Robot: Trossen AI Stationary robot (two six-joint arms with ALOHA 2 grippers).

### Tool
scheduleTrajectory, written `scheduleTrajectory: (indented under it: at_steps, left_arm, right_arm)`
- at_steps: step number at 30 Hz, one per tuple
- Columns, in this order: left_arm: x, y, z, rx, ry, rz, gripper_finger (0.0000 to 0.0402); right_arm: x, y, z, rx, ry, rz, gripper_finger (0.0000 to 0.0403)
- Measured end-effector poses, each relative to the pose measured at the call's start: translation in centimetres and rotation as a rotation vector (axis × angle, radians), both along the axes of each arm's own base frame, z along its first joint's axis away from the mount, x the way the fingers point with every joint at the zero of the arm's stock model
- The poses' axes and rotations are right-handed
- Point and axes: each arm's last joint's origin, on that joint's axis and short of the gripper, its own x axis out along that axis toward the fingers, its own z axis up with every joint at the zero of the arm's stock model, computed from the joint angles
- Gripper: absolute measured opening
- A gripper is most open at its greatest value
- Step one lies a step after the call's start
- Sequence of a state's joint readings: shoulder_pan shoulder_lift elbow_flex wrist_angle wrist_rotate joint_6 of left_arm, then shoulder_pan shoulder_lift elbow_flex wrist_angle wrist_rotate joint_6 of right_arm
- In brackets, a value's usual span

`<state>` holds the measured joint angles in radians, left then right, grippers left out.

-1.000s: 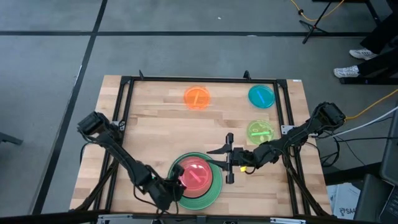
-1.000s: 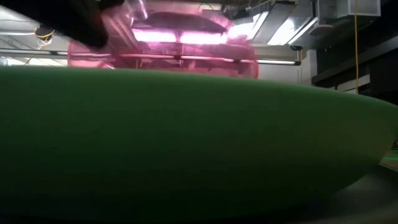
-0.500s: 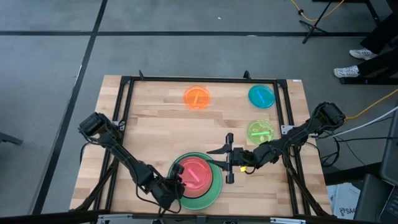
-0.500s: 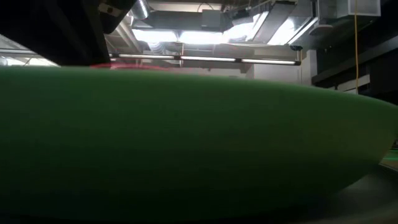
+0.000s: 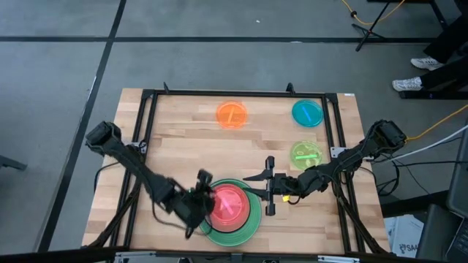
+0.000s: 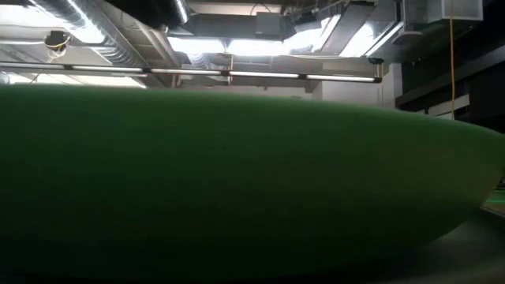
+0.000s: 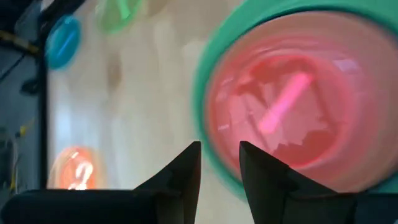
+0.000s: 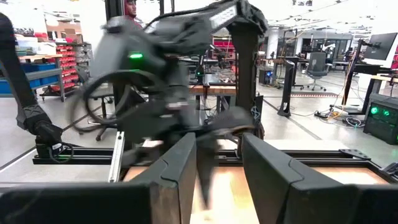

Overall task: Stack plastic plates
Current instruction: Stack the orange plate on top of the pink plate

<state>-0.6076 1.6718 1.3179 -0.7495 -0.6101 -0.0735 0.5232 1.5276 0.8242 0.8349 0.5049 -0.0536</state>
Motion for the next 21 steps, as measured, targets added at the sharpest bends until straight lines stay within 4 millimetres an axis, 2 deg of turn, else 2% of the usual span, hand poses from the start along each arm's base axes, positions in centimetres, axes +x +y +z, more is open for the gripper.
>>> scheduleTrajectory:
  at_steps: [5, 11, 14, 18, 21]
  left_arm:
    - [0.0, 5.6, -0.4, 0.002, 0.032, 0.115, 0.0104]
    - [-0.2, 12.8, -3.2, 0.026, 0.106, 0.261, 0.0104]
    - [0.0, 16.0, -4.7, -0.035, 0.134, 0.274, 0.0104]
    - [0.5, 20.1, -6.0, -0.16, 0.059, 0.329, 0.0104]
    - [0.5, 23.3, -6.1, -0.21, -0.017, 0.424, 0.0104]
  right_arm:
    - [0.0, 0.0, 0.0, -0.004, 0.002, -0.001, 0.0122]
    - [0.3, -0.5, -0.3, -0.044, 0.025, -0.027, 0.0122]
    - [0.6, -1.1, -0.5, -0.059, 0.049, -0.048, 0.0122]
    - [1.2, -2.3, -1.1, -0.112, 0.102, -0.094, 0.0122]
    - [1.7, -3.6, -1.4, -0.147, 0.138, -0.136, 0.0122]
